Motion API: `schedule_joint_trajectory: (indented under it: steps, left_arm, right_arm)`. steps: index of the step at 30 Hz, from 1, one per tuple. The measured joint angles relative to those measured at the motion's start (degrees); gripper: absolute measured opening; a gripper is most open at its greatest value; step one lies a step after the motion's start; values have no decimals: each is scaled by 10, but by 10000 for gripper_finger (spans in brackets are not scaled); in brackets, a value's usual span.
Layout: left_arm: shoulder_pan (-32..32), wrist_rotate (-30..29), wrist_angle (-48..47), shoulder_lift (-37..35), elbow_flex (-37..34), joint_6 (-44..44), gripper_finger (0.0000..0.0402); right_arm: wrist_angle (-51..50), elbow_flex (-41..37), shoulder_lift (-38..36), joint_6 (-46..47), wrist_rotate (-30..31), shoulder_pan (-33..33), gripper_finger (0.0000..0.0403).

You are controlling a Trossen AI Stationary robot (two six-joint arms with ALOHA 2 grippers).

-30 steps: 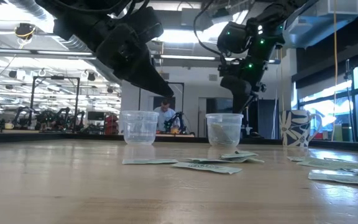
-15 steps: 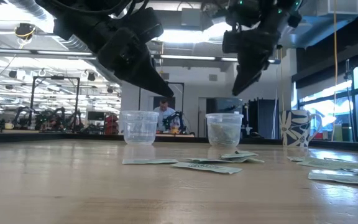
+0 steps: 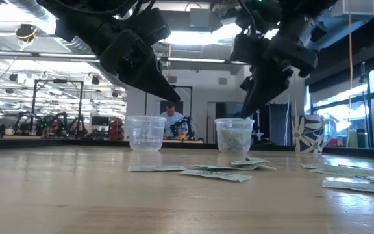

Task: Pick and place Stevia / Truvia into bins
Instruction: Put the stevia packet into the right transparent container

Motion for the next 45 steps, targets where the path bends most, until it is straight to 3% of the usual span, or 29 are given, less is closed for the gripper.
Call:
schedule_joint_trajectory:
  steps: [7, 20, 30, 39, 45]
  left_arm:
    - [0, 0, -5, 0, 0, 0, 88]
    - [0, 0, -10, 0, 0, 0, 88]
    - [0, 0, -13, 0, 0, 0, 88]
    - [0, 0, -14, 0, 0, 0, 88]
    - [0, 0, -17, 0, 0, 0, 88]
  right_arm:
    - [16, -13, 56, 3, 53, 22, 85]
    - [30, -11, 122, 29, 54, 25, 83]
    - [27, -11, 120, 32, 53, 25, 8]
    - [-12, 12, 88, 45, 86, 21, 3]
    - [-76, 65, 25, 34, 166, -1, 2]
